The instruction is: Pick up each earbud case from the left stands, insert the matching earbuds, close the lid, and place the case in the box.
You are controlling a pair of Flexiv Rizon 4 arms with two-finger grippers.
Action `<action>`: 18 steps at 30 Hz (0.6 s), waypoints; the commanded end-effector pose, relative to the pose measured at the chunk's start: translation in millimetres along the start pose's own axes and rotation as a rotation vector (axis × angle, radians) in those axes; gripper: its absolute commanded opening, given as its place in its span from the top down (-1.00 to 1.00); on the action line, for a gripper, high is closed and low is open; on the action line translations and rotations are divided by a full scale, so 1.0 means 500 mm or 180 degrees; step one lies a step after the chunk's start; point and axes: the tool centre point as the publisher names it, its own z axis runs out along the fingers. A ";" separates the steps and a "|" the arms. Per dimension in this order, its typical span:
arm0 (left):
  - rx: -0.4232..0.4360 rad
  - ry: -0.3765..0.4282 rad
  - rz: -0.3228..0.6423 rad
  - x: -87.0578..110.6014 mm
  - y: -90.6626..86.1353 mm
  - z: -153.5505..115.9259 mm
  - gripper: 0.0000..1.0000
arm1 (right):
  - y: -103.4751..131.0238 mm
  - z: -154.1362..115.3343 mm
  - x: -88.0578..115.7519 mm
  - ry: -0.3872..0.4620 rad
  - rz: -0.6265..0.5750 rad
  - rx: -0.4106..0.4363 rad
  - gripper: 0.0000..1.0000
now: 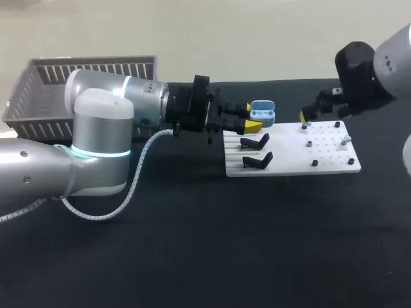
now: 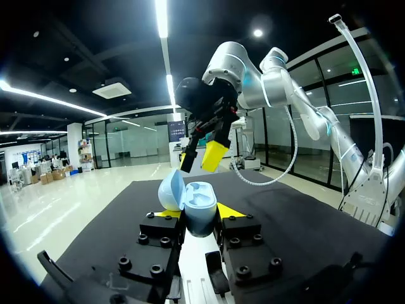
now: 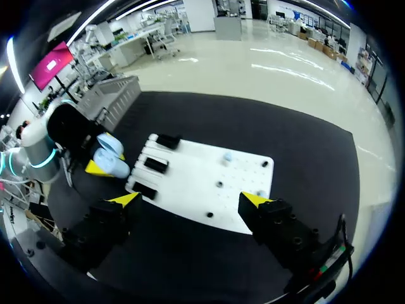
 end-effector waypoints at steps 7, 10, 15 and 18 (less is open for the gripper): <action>-0.0011 -0.0008 0.0009 0.002 -0.002 0.000 1.00 | -0.073 0.009 0.021 0.0506 -0.0112 0.1101 -1.00; -0.0011 -0.0008 0.0009 0.002 -0.002 0.000 1.00 | -0.091 0.021 0.033 0.0714 -0.0233 0.1090 -1.00; -0.0011 -0.0008 0.0009 0.002 -0.002 0.000 1.00 | -0.107 0.041 0.054 0.1005 -0.0322 0.1021 -1.00; -0.0011 -0.0008 0.0009 0.002 -0.002 0.000 1.00 | -0.117 0.049 0.061 0.1083 -0.0336 0.0956 -0.84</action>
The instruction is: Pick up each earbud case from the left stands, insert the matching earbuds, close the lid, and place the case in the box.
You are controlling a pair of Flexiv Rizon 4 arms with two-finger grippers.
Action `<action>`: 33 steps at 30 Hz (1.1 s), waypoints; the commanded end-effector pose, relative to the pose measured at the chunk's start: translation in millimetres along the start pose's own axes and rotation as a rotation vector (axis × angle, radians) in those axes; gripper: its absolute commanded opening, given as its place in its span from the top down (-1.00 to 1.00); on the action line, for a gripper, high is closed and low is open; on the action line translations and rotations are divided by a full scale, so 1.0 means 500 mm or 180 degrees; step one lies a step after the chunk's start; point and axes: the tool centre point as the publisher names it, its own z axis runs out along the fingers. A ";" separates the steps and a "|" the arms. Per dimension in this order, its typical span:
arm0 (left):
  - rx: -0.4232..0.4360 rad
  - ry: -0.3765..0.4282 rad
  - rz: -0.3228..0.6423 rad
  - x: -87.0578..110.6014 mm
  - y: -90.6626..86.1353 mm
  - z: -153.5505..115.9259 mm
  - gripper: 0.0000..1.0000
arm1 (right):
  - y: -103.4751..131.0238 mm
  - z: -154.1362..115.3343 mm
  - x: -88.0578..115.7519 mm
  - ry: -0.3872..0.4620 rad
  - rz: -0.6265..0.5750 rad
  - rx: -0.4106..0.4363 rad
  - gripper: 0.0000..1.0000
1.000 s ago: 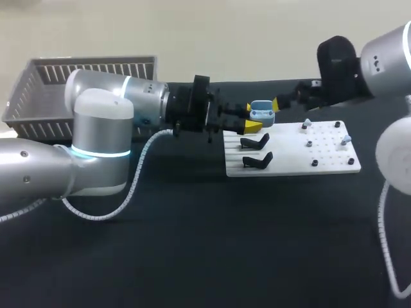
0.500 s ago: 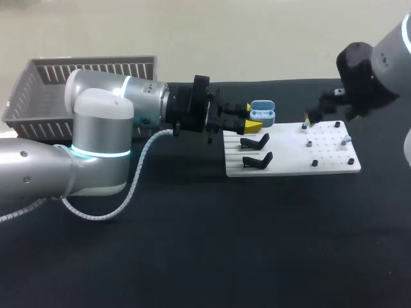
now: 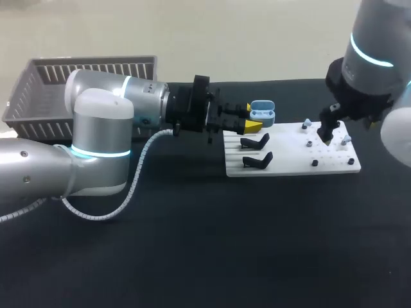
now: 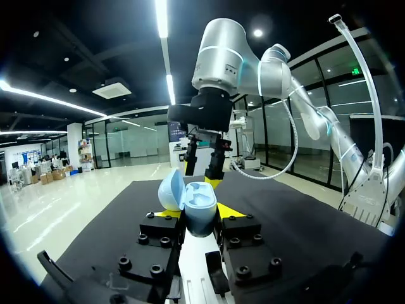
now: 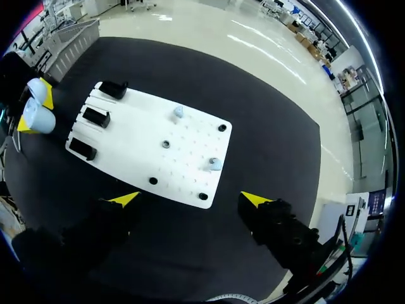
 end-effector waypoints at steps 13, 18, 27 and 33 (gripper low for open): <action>-0.0011 -0.0008 0.0009 0.002 -0.002 0.000 1.00 | -0.042 0.058 -0.010 0.0249 -0.0104 -0.0101 -0.29; -0.0011 -0.0008 0.0009 0.002 -0.002 0.000 1.00 | -0.053 0.080 -0.009 0.0246 -0.0110 -0.0131 -0.15; -0.0011 -0.0008 0.0009 0.002 -0.002 0.000 1.00 | -0.053 0.109 -0.013 0.0205 -0.0198 -0.0183 0.01; -0.0011 -0.0008 0.0009 0.002 -0.002 0.000 1.00 | -0.044 0.122 -0.021 0.0196 -0.0248 -0.0212 0.02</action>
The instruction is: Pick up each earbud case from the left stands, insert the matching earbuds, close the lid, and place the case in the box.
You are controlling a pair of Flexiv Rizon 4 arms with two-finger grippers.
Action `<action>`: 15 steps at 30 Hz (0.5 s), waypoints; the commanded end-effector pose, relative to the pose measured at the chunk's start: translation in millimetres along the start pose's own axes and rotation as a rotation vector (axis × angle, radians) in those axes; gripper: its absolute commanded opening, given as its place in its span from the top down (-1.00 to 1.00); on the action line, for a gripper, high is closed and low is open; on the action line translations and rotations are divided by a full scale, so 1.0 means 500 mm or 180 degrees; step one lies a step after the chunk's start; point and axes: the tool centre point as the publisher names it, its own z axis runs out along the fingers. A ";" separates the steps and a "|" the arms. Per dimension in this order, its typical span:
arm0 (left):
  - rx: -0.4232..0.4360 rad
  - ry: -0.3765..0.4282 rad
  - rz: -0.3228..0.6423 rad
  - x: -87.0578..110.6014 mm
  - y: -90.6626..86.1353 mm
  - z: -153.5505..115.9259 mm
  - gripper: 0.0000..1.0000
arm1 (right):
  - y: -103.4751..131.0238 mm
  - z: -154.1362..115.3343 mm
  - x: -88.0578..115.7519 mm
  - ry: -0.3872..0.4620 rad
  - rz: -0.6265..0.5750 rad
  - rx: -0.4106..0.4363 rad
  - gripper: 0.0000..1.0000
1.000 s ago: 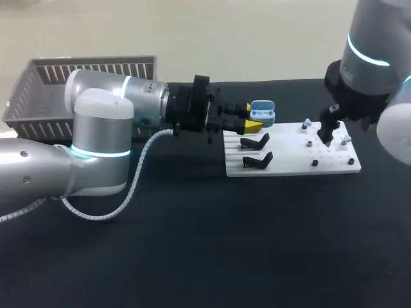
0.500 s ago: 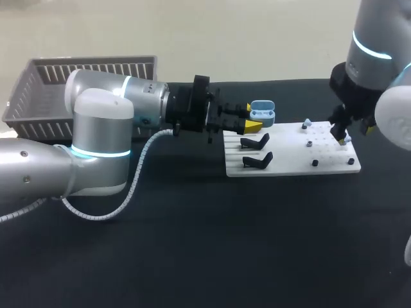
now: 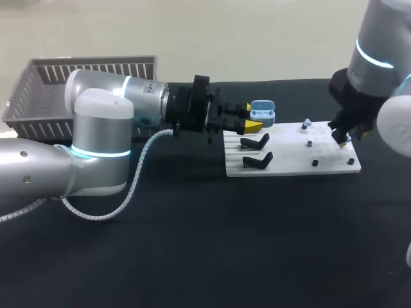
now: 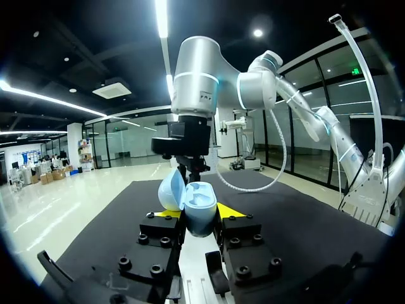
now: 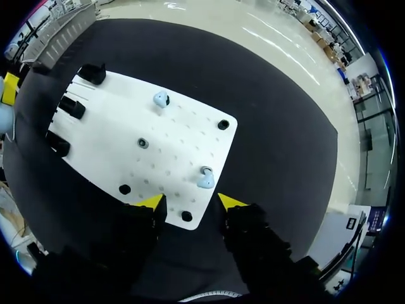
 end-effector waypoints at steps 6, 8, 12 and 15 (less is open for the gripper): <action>-0.0011 -0.0008 0.0009 0.002 -0.002 0.000 1.00 | 0.005 0.019 -0.012 0.0017 -0.0032 0.0033 0.05; -0.0011 -0.0008 0.0009 0.002 -0.002 0.000 1.00 | 0.002 0.021 -0.013 0.0005 -0.0015 0.0044 0.09; -0.0011 -0.0008 0.0009 0.002 -0.002 0.000 1.00 | -0.007 0.021 -0.014 -0.0020 0.0035 0.0074 0.14; -0.0011 -0.0008 0.0009 0.002 -0.002 0.000 1.00 | -0.013 0.021 -0.014 -0.0027 0.0060 0.0083 0.18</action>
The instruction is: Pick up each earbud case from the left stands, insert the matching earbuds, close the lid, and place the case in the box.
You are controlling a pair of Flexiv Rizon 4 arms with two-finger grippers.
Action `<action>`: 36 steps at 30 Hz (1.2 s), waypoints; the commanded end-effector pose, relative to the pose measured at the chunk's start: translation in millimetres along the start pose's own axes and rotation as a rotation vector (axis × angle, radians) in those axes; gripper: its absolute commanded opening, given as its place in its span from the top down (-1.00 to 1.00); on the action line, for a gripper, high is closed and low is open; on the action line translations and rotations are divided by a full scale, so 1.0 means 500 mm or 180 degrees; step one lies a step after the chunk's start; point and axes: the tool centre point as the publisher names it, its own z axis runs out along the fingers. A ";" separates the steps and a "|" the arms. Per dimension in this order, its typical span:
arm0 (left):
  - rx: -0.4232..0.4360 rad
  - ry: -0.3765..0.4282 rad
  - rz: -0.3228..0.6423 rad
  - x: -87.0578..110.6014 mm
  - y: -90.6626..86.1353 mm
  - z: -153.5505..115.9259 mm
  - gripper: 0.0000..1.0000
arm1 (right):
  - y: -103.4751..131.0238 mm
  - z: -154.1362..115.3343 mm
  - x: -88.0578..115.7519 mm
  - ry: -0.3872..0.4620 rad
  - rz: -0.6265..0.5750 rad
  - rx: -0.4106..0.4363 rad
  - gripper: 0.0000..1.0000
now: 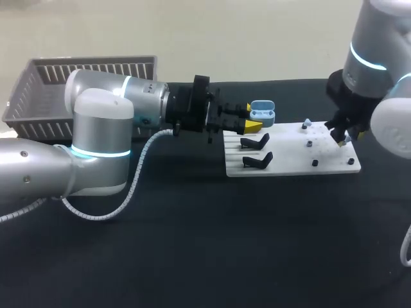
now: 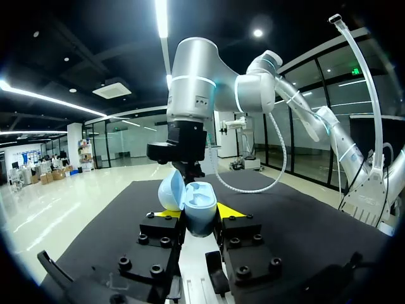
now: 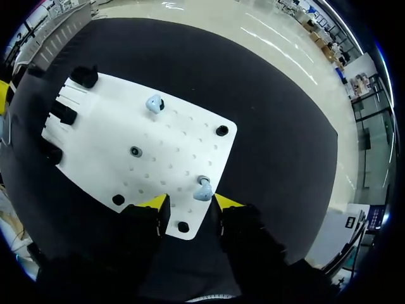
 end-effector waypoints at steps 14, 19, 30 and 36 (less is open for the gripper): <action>-0.0011 -0.0008 0.0009 0.002 -0.002 0.000 1.00 | -0.015 0.010 0.004 -0.0075 0.0119 0.0047 0.25; -0.0011 -0.0008 0.0009 0.002 -0.002 0.000 1.00 | -0.017 0.013 0.000 -0.0086 0.0133 0.0064 0.30; -0.0011 -0.0008 0.0009 0.002 -0.002 0.000 1.00 | -0.016 0.022 -0.001 -0.0080 0.0148 0.0084 0.31; -0.0011 -0.0008 0.0009 0.002 -0.002 0.000 1.00 | -0.015 0.026 -0.002 -0.0061 0.0155 0.0092 0.35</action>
